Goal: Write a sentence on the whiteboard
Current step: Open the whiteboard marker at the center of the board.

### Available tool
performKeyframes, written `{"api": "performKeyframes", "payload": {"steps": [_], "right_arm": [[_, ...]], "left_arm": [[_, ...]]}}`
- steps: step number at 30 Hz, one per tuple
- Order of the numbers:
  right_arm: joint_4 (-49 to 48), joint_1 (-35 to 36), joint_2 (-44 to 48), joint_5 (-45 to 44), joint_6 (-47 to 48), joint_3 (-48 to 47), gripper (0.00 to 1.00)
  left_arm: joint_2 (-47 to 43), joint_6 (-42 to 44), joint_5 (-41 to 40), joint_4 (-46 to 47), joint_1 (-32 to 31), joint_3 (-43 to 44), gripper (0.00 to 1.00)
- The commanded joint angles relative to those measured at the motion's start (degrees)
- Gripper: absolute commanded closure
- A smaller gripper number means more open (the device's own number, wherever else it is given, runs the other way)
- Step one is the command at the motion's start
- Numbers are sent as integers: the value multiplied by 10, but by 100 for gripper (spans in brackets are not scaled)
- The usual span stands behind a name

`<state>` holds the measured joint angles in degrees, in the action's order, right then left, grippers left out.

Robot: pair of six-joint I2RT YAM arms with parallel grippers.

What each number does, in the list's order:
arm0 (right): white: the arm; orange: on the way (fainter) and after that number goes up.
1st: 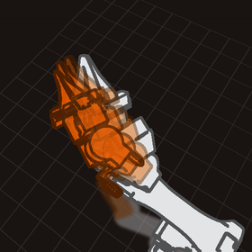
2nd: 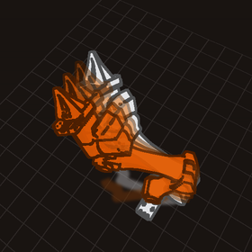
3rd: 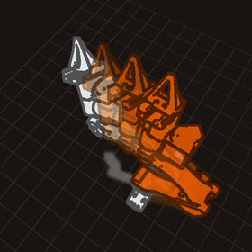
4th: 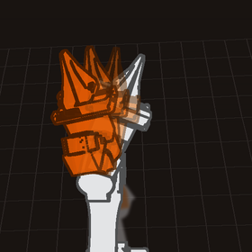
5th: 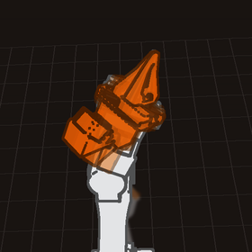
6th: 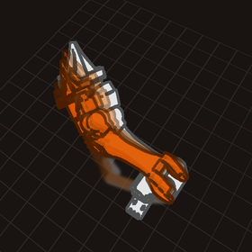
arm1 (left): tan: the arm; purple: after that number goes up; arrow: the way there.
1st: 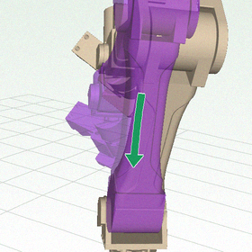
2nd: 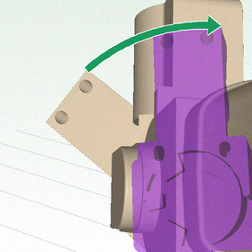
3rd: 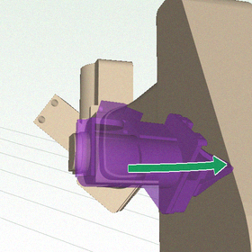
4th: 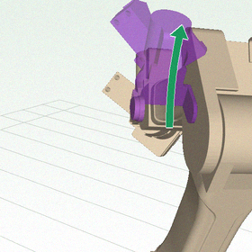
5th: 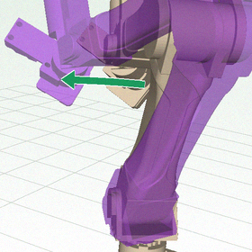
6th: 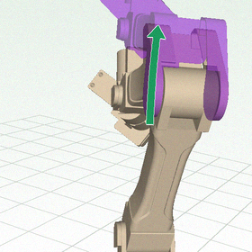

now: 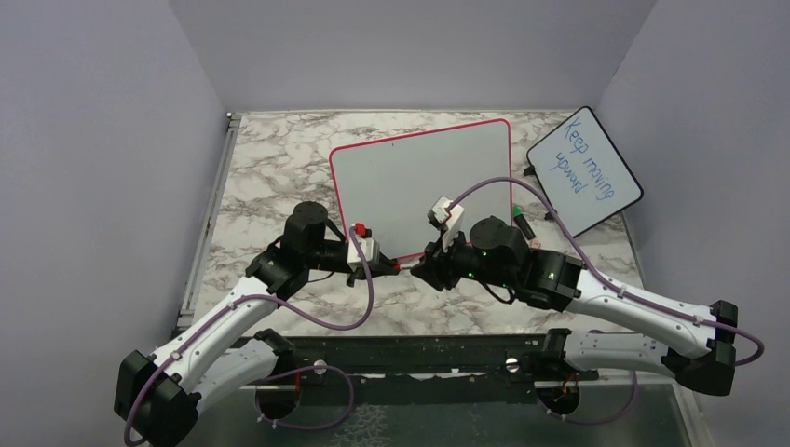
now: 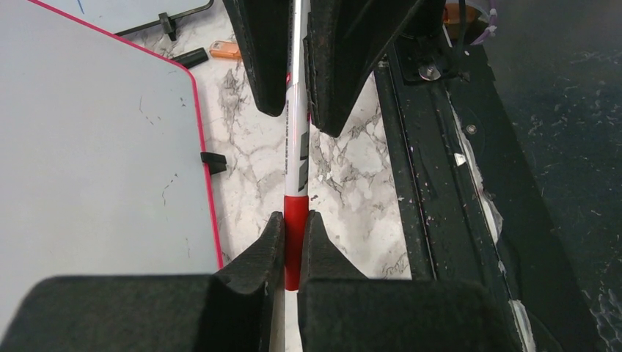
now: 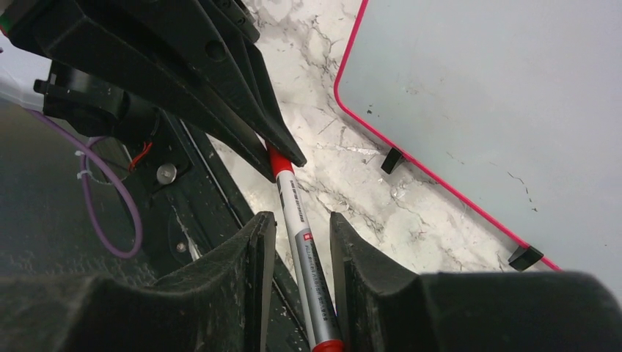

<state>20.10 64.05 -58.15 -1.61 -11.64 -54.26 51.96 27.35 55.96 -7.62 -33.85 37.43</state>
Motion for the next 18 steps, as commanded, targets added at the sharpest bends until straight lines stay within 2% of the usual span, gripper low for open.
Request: {"api": "performKeyframes", "payload": {"steps": [1,5,18], "right_arm": [[-29,-5,10,21,-15,-11,63],[-28,-7,5,34,-18,-13,65],[22,-18,6,72,1,-29,99]], "left_arm": [[0,11,9,-3,0,-6,100],[0,10,10,-2,0,-7,100],[0,16,0,0,0,-10,100]]}}
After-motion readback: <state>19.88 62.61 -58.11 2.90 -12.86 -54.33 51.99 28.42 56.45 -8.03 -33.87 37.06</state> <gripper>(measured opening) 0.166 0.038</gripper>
